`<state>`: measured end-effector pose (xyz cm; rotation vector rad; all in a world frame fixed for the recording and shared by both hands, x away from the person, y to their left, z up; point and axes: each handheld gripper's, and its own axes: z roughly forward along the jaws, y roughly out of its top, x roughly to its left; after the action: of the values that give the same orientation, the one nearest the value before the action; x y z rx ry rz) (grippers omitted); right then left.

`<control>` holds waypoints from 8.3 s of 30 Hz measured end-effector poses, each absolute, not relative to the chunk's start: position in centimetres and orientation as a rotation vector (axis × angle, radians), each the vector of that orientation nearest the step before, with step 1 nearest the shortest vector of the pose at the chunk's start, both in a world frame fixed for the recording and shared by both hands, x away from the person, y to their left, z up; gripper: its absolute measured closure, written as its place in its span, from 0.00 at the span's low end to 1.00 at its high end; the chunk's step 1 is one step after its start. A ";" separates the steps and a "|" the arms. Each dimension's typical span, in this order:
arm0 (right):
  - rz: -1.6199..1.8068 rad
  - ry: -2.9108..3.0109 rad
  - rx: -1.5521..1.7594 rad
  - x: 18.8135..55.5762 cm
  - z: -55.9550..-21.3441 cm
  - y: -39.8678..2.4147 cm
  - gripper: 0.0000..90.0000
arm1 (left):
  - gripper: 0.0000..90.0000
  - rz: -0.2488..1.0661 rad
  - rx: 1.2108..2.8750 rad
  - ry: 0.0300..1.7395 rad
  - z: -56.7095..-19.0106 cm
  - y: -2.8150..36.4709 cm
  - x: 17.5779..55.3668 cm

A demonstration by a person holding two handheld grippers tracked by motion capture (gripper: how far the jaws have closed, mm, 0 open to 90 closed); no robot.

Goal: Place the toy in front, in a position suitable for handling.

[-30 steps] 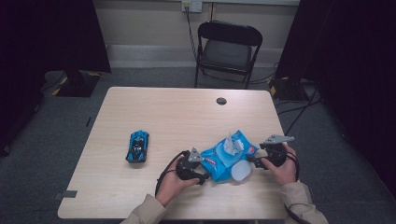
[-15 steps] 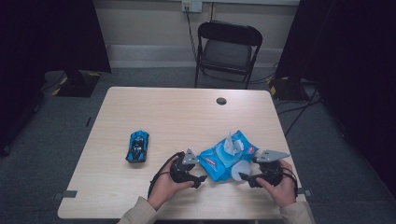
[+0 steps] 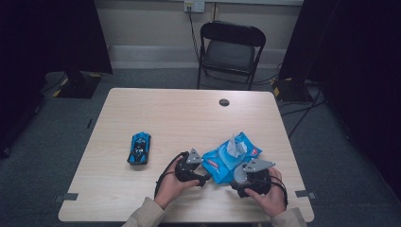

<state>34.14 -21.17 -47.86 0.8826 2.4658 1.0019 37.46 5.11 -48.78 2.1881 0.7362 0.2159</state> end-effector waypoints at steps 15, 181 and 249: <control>0.987 2.396 0.965 37.3 -48.2 -23.2 0.23 | 0.37 0.209 2.215 0.677 -48.3 4.0 37.8; 1.050 2.408 1.044 36.2 -50.5 -25.6 0.16 | 0.19 0.534 1.988 1.619 -49.2 22.6 44.3; 1.051 2.411 1.041 36.2 -50.5 -25.6 0.16 | 0.31 0.334 2.251 1.126 -45.8 13.9 41.4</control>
<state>36.20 -25.63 -50.45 1.0407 2.4106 1.0506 41.41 13.91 -45.77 2.2506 1.1258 0.3338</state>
